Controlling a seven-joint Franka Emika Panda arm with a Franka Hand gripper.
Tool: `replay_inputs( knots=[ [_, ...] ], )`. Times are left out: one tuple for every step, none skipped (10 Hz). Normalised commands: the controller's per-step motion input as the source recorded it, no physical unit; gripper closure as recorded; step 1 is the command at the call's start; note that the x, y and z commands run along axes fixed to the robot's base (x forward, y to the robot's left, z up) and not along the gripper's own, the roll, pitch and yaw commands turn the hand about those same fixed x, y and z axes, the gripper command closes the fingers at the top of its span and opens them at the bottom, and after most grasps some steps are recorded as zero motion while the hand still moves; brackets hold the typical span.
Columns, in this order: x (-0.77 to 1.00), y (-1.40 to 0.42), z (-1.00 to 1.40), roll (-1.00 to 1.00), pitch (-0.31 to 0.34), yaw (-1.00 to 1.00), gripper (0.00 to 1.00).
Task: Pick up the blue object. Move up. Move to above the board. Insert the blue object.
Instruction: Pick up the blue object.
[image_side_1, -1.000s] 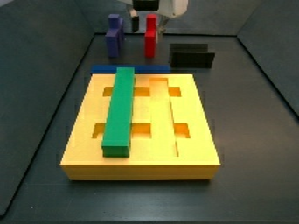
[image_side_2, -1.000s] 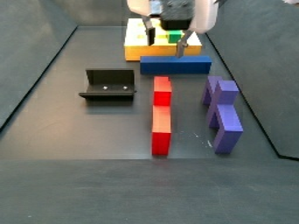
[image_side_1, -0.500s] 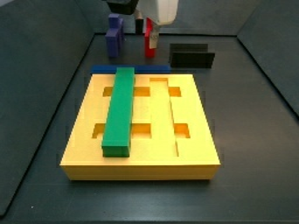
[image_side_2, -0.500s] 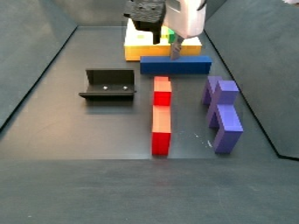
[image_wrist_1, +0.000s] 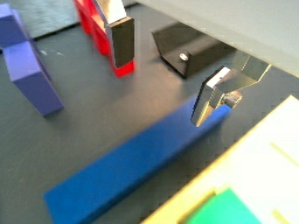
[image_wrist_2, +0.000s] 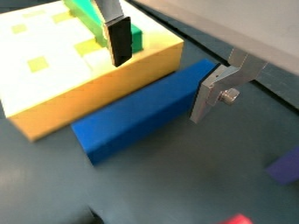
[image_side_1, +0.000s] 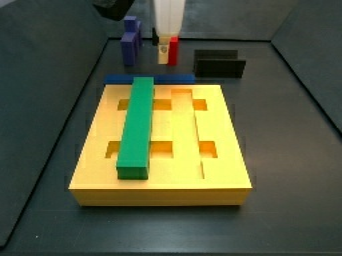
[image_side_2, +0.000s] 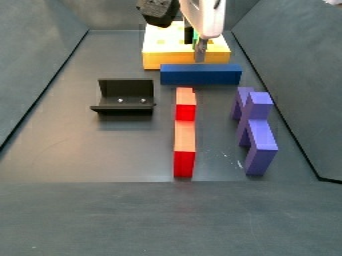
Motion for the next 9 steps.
replay_inputs(
  knots=[
    [0.0,-0.07,-0.41,0.15,0.116,-0.19,0.0],
    [-0.2,0.0,-0.29,0.25,0.054,-0.33,0.0],
    [-0.16,0.0,-0.38,0.3,0.107,-0.34,0.0],
    [-0.21,0.0,-0.3,0.33,0.103,-0.36,0.0],
    [-0.31,-0.01,-0.21,0.31,0.064,-0.41,0.0],
    [-0.09,0.0,-0.16,0.12,0.011,-0.34,0.0],
    [-0.07,0.02,-0.23,-0.1,-0.053,-0.02,0.0],
    [0.0,0.1,-0.23,-0.25,-0.046,0.0,0.0],
    [0.0,0.12,-0.25,-0.33,-0.071,0.0,0.0]
  ],
)
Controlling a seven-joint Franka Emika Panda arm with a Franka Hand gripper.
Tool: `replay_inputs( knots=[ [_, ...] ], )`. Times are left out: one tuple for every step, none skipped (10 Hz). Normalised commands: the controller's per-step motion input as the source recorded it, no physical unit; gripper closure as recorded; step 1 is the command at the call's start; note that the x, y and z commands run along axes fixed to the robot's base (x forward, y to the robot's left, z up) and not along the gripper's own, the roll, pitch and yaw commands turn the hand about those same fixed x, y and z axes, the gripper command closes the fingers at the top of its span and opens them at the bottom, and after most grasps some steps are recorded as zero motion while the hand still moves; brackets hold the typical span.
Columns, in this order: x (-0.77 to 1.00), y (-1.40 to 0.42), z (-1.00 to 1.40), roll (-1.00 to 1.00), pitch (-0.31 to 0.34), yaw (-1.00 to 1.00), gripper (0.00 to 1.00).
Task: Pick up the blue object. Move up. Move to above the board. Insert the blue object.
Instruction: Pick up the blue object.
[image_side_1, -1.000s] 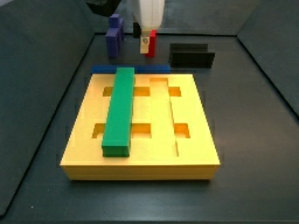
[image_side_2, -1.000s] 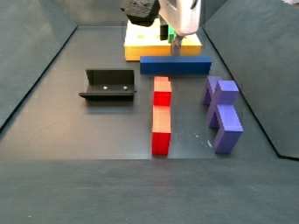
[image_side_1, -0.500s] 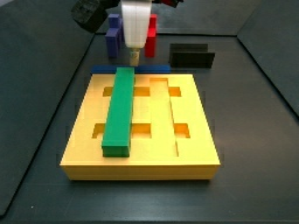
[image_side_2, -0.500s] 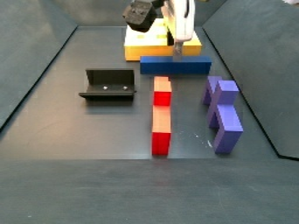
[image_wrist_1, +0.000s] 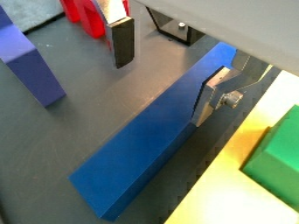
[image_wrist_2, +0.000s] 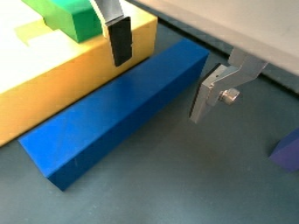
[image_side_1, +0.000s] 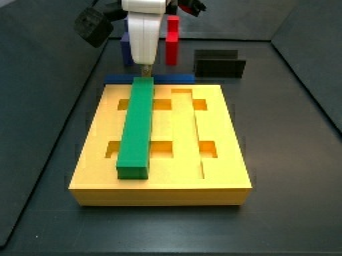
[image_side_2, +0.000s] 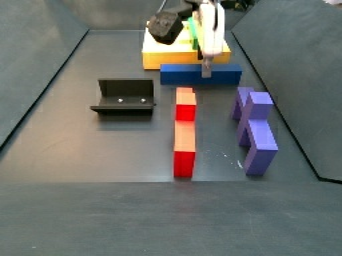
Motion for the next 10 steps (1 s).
replay_inputs(
  knots=[
    [0.0,0.16,-0.25,-0.37,-0.077,0.0,0.0],
    [0.0,0.06,-0.16,-0.29,-0.06,0.04,0.0],
    [0.0,0.0,0.0,-0.14,-0.041,0.04,0.0],
    [0.0,-0.08,-0.02,0.0,-0.014,0.02,0.0],
    [0.0,-0.09,-0.08,0.0,-0.014,0.0,0.0],
    [0.0,-0.1,-0.16,0.0,-0.017,0.04,0.0],
    [-0.01,-0.03,-0.19,0.0,-0.026,0.01,0.0],
    [-0.01,0.0,-0.1,0.0,-0.013,0.0,0.0],
    [0.0,0.04,-0.07,-0.04,-0.006,0.07,0.0],
    [0.0,0.0,-0.04,-0.05,0.0,0.12,0.0]
  ],
)
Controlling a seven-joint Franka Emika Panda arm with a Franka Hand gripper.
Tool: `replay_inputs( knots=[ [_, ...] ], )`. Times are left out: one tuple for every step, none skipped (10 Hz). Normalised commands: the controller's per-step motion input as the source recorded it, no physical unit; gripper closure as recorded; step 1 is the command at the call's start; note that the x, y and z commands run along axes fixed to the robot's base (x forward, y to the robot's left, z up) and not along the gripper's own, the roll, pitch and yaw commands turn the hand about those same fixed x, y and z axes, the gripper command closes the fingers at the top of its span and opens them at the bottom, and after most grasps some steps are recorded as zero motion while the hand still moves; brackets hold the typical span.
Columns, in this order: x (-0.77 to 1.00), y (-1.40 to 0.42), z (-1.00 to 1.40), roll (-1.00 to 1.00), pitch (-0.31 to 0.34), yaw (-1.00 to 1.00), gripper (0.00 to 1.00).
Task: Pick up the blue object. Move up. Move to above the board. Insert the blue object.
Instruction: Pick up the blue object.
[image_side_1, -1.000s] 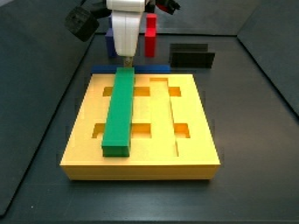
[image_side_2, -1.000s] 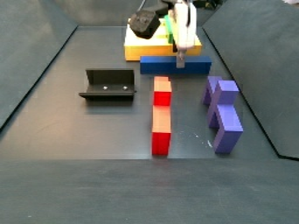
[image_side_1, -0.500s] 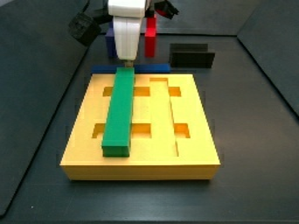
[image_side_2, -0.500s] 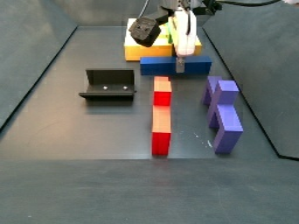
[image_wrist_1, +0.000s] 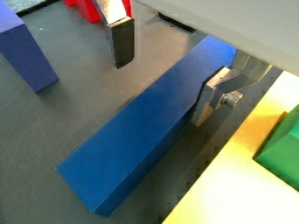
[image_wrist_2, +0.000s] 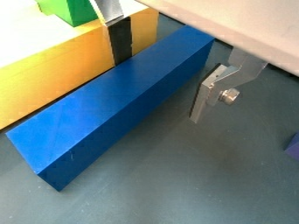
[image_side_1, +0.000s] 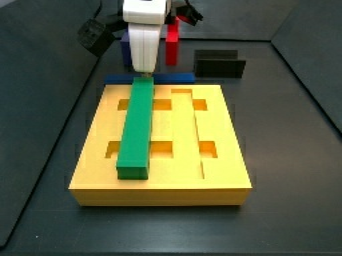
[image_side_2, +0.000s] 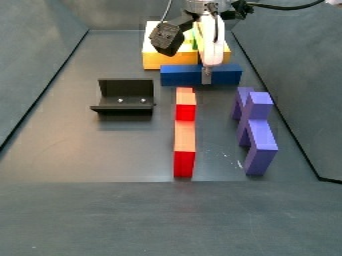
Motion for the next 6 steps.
replay_inputs(
  knots=[
    [0.0,0.0,-0.01,-0.05,0.0,0.12,0.0],
    [0.0,0.0,-0.02,-0.06,-0.006,0.11,0.0],
    [0.0,0.0,-0.05,-0.05,-0.016,0.09,0.0],
    [0.0,0.0,0.0,0.0,0.0,0.0,0.0],
    [0.0,0.0,0.0,0.0,0.0,0.0,1.0],
    [0.0,0.0,0.0,0.0,0.0,0.0,1.0]
  ],
)
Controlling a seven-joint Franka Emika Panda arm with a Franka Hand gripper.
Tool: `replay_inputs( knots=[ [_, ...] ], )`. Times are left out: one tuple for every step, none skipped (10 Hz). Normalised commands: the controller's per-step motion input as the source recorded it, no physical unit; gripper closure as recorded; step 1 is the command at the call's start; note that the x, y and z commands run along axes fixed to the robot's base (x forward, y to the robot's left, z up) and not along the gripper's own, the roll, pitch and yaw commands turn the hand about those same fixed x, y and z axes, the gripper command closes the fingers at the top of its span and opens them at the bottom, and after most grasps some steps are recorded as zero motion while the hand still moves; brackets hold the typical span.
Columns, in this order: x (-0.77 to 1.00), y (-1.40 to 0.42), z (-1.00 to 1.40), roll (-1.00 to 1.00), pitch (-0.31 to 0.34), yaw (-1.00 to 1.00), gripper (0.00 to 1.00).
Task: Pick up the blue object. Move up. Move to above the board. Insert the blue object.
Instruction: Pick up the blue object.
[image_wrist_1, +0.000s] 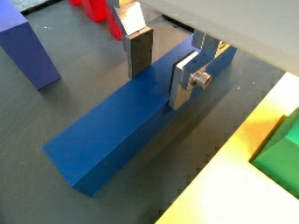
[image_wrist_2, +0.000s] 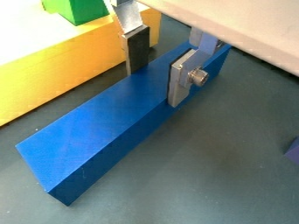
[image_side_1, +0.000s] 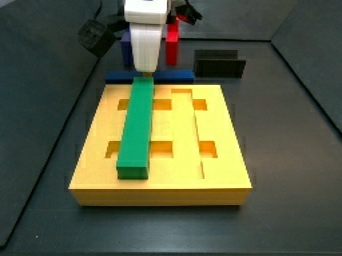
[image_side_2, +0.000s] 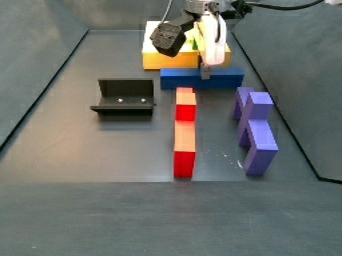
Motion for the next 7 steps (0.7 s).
replay_inputs(
  knots=[
    [0.0,0.0,0.0,0.0,0.0,0.0,1.0],
    [0.0,0.0,0.0,0.0,0.0,0.0,1.0],
    [0.0,0.0,0.0,0.0,0.0,0.0,1.0],
    [0.0,0.0,0.0,0.0,0.0,0.0,1.0],
    [0.0,0.0,0.0,0.0,0.0,0.0,1.0],
    [0.0,0.0,0.0,0.0,0.0,0.0,1.0],
    [0.0,0.0,0.0,0.0,0.0,0.0,1.0]
  ],
)
